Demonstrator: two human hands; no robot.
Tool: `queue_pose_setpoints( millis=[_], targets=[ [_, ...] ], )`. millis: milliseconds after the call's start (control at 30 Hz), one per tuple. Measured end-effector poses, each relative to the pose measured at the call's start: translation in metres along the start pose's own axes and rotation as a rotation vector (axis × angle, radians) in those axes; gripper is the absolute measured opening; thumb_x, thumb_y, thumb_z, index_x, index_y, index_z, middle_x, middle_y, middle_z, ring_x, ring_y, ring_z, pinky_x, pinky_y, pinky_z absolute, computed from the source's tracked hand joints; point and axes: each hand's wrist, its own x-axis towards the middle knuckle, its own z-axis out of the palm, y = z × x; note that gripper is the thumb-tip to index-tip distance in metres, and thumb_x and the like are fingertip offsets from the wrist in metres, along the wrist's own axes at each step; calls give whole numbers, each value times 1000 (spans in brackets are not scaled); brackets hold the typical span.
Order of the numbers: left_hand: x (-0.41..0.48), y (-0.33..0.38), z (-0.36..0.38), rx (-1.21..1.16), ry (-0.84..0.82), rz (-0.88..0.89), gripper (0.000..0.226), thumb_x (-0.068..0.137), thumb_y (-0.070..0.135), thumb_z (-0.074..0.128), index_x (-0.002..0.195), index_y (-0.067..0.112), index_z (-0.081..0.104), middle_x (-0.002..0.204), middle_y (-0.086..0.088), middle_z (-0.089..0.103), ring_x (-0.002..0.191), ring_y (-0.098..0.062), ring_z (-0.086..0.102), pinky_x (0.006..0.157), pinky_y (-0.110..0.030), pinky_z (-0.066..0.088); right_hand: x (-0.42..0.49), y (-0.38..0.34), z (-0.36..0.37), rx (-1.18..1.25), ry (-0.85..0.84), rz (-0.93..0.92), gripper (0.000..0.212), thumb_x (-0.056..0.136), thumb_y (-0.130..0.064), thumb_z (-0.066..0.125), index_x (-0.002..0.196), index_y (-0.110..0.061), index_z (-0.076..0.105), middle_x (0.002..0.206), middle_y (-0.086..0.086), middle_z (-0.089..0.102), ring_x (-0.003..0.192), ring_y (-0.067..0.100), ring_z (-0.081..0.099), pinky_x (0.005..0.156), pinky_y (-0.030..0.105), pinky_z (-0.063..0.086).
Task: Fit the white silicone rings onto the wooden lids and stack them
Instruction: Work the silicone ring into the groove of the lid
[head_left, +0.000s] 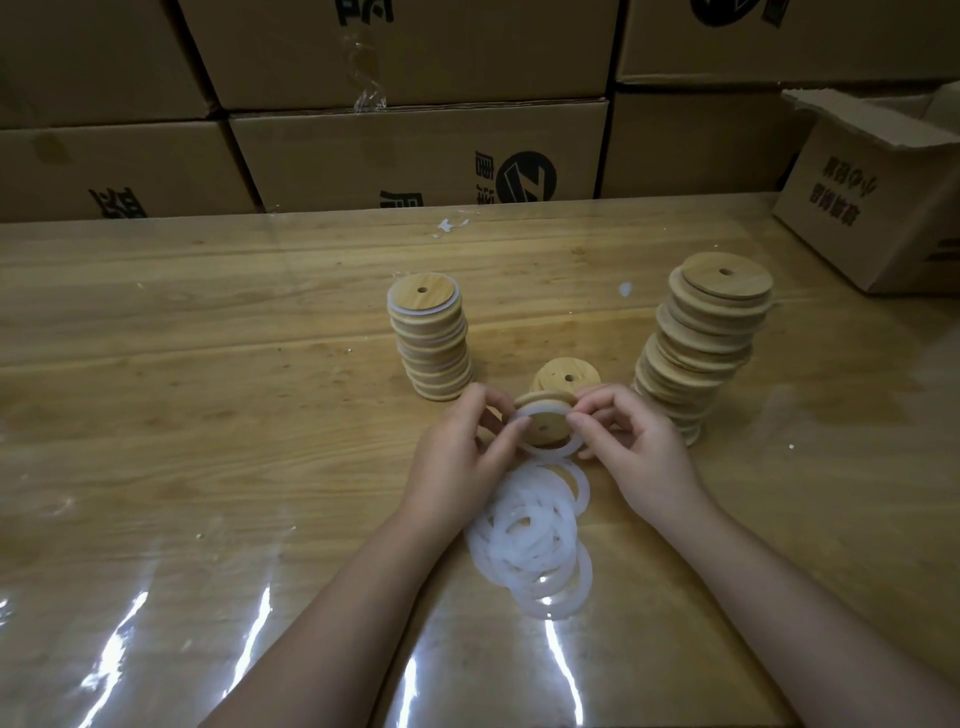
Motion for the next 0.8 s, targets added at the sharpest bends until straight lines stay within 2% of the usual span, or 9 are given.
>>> queue_pose_setpoints(
  millis=[200,300,367,467,600,800],
  targets=[
    [0,1,-1,11,-25,13,21,90,24,61,83,36,45,95,9,63,81,-12,59,66,-39,50,0,2,-1,-3,-10,-9,23,87,-11,63,79,-33,61,81,-6,63,71,12,60,62,34,56],
    [-1,3,-1,-27,-23,0,12,91,29,56,84,33,47,93,6,64,82,-14,60,72,-43,50,0,2,-1,-12,-4,-11,19,87,-13,63,80,-30,61,80,-7,63,70,10,59,63,37,55],
    [-1,5,-2,-34,-18,-5,7,89,35,52,84,34,47,91,5,64,83,-14,60,73,-44,50,0,1,-1,-19,-2,-13,15,87,-14,63,80,-28,61,79,-7,63,71,12,58,64,41,54],
    [-1,6,-2,-34,-19,-5,8,90,33,51,84,35,46,90,8,63,84,-14,59,74,-45,50,0,1,0,-19,-5,-12,14,87,-13,63,81,-25,61,79,-6,62,70,16,59,64,46,54],
    [-1,4,-2,-22,-24,-13,15,94,24,54,84,34,47,87,12,60,81,-13,58,71,-43,50,-1,1,0,-23,-4,-2,15,87,-15,63,80,-28,60,78,-6,62,70,15,59,66,48,54],
    [0,4,-1,-9,-31,-24,8,94,21,53,88,24,50,83,12,58,76,-16,57,69,-43,50,-1,-1,0,-36,-5,-13,17,88,-14,62,80,-28,60,78,-4,62,69,16,60,65,47,54]
  ],
)
